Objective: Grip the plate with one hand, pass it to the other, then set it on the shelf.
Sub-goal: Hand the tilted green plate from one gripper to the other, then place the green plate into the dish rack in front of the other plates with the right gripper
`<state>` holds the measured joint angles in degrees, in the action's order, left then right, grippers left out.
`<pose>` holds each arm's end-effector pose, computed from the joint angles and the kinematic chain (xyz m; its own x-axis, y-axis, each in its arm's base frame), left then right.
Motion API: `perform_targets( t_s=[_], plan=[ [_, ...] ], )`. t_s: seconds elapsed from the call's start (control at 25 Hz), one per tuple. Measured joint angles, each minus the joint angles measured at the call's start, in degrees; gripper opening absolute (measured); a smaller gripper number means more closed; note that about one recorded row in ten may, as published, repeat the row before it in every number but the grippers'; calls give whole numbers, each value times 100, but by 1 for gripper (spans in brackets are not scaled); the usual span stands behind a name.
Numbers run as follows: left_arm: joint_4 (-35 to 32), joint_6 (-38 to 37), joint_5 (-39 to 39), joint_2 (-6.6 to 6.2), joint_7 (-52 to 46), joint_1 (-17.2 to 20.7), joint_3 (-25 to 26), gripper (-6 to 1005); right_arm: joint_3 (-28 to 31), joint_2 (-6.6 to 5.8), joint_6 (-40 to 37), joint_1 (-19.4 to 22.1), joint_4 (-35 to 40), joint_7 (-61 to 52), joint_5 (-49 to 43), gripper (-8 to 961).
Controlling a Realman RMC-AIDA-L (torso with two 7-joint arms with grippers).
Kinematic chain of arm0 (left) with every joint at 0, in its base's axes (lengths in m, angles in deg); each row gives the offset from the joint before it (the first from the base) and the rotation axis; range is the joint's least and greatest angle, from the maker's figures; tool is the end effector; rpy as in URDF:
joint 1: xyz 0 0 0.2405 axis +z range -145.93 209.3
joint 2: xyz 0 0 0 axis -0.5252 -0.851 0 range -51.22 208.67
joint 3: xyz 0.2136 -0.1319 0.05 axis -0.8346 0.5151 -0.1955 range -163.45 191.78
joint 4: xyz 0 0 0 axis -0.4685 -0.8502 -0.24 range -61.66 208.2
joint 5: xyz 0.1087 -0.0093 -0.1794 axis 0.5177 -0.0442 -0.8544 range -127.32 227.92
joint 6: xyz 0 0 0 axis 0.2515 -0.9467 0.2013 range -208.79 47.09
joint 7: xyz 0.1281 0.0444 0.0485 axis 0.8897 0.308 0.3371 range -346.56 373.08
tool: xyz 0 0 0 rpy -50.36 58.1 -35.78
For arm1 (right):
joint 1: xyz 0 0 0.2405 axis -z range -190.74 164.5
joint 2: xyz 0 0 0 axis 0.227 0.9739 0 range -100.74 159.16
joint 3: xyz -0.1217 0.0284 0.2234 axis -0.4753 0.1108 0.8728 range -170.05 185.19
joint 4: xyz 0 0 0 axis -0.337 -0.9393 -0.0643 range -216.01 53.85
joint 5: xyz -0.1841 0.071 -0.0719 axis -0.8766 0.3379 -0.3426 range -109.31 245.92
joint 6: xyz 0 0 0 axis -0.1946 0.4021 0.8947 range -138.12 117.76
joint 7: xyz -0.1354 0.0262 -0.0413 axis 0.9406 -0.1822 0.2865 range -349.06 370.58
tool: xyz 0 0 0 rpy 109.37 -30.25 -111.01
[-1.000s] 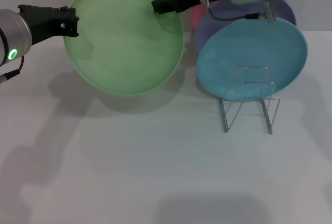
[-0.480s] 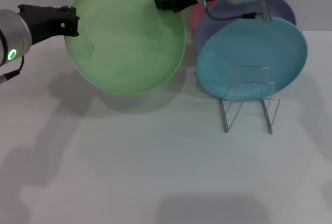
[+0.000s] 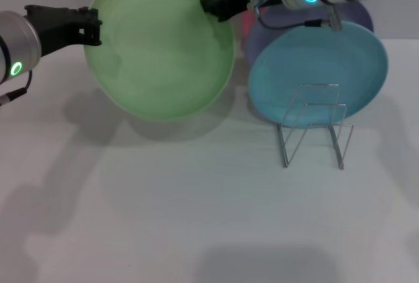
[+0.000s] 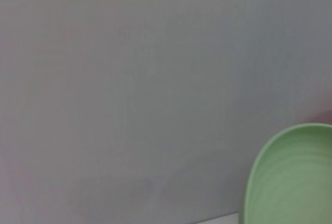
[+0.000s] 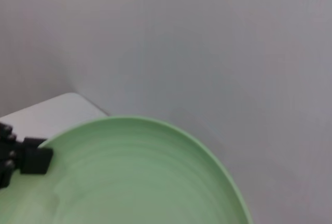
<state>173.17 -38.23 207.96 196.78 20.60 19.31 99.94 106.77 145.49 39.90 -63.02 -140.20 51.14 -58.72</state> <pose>-0.1531 0.3643 0.0500 0.7765 0.3903 0.4946 0.6216 -0.3463 -0.7026 0.0749 0.4563 -0.0124 0.8804 -0.3612 -0.3074 -0.4716 -0.7360 -0.4857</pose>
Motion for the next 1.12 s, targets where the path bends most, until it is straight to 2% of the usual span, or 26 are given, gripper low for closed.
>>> perform_targets(
  t_s=[0.16,0.32,0.52,0.76,0.84,0.96,1.12],
  plan=[
    [10,20,-421,3,369,15,36,134,-29,70,-155,135,-190,70,-71,59],
    [82,-3,-543,8,545,91,29,138,-18,115,-227,217,-305,58,-154,59],
    [199,28,-563,1,591,132,3,356,-3,139,-267,283,-415,33,-285,60],
    [476,36,-645,6,706,321,5,574,37,192,-303,340,-596,13,-546,55],
    [543,-72,-626,5,751,427,21,615,38,191,-251,414,-780,7,-551,53],
    [551,-436,-607,9,849,634,33,678,40,185,-93,587,-1191,8,-580,50],
    [403,-1314,-603,13,911,994,-39,761,27,183,179,823,-1805,118,-828,43]
  ],
)
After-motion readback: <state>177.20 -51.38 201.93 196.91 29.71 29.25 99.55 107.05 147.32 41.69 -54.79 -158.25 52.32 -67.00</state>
